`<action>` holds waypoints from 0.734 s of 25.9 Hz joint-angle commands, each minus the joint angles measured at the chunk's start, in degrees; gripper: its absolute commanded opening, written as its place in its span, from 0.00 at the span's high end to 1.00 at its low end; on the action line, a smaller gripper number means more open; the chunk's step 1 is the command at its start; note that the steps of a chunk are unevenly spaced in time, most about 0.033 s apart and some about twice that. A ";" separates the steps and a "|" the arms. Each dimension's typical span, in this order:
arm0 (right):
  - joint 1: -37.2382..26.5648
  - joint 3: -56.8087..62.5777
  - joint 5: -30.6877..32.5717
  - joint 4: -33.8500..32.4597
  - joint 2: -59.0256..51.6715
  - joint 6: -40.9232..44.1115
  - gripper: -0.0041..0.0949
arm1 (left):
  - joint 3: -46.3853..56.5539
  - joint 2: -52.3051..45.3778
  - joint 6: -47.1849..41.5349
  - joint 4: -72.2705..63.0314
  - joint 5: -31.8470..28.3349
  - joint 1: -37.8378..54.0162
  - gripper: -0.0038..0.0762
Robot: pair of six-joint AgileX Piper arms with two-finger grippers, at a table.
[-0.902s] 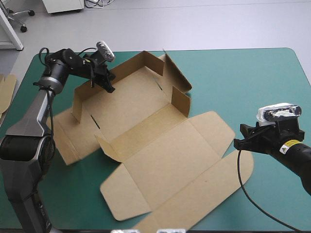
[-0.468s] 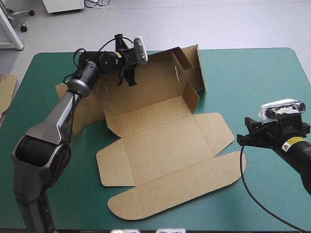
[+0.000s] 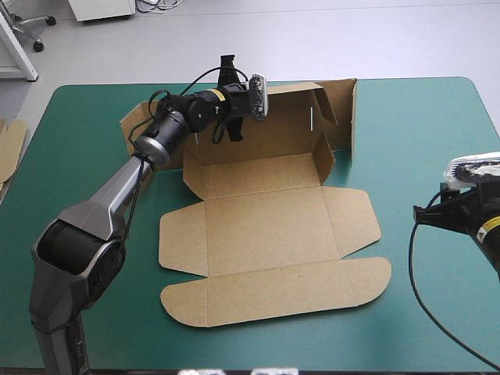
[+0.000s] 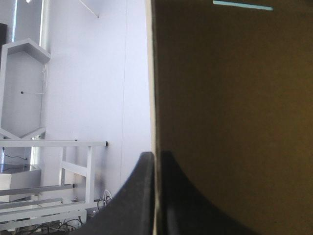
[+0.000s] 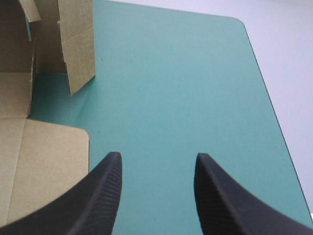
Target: Fold the box
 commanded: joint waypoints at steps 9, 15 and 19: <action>-0.23 -2.27 8.74 -0.18 0.00 1.49 0.51 | 7.09 -5.23 -10.46 7.30 -12.89 -10.62 0.97; -0.23 -2.27 7.55 1.24 0.00 2.27 0.51 | 8.60 -6.55 -35.58 32.07 -5.44 -13.19 0.97; -0.23 -2.27 3.50 3.00 1.88 2.49 0.51 | 8.60 -7.04 -59.89 55.50 6.85 -17.15 0.97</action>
